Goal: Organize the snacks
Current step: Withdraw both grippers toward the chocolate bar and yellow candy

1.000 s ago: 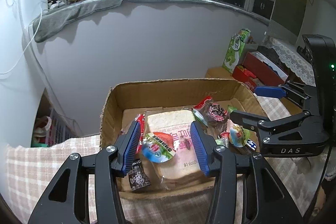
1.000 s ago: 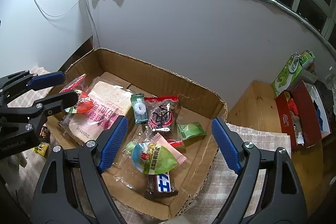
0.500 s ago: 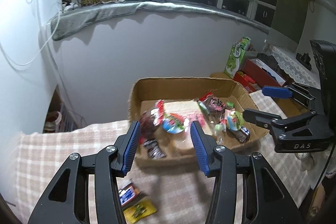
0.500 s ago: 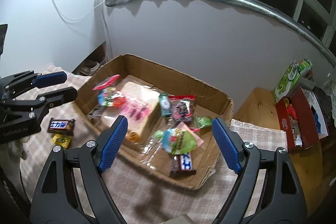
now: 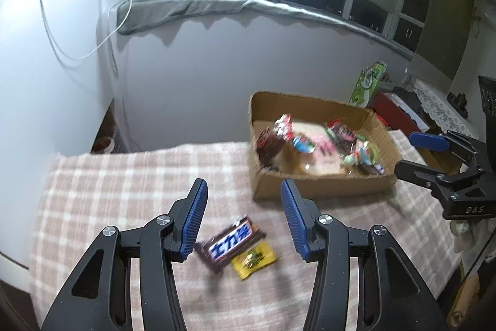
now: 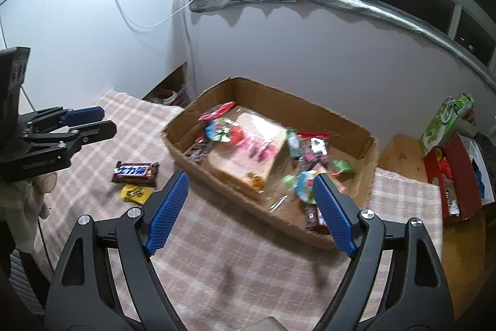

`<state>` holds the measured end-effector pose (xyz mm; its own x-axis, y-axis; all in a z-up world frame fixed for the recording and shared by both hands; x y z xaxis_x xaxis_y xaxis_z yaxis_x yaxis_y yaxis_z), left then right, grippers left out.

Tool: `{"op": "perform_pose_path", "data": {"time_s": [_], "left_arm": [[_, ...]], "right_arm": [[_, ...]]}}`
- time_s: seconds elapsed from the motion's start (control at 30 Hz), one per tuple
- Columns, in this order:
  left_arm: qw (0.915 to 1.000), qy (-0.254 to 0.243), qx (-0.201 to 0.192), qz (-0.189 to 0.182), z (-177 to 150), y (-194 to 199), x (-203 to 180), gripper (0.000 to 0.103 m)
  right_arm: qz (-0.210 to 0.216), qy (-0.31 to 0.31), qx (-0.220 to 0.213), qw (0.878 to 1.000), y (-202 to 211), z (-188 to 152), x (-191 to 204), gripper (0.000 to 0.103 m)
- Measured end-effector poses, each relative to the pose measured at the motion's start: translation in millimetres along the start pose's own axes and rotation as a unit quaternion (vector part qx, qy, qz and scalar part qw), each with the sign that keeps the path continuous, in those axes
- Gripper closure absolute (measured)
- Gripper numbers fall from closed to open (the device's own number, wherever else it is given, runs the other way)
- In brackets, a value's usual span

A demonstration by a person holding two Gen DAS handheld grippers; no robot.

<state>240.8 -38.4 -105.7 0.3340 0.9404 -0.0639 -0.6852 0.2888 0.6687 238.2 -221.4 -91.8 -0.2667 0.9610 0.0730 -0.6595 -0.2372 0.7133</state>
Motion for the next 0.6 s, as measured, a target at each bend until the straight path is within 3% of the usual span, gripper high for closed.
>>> {"op": "perform_pose_path", "data": {"time_s": [0.33, 0.47, 0.6], "left_arm": [[0.9994, -0.001, 0.034, 0.004, -30.4, -9.5, 13.0, 0.055], [0.9985, -0.016, 0.052, 0.003, -39.8, -21.7, 9.1, 0.055], [0.9971, -0.034, 0.069, 0.001, -48.5, -34.9, 4.3, 0.055]], "right_arm": [[0.036, 0.008, 0.030, 0.999, -14.8, -28.4, 31.4, 0.018], [0.047, 0.009, 0.045, 0.998, -23.6, -36.8, 40.3, 0.028], [0.052, 0.011, 0.053, 0.997, -29.0, -42.4, 45.1, 0.029]]}}
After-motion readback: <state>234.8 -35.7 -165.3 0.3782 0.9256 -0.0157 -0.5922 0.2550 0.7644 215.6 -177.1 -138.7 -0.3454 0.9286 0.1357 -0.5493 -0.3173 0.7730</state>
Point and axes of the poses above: each gripper's, at about its wrist camera, not at the fingertips, and y roughly against the way its jaws point, x to its left, z to its top, the point moved 9 cm from there along -y, roughly the way its jaws point, and after that the axes turned 6 degrees about -y, right-handed, at the moved point
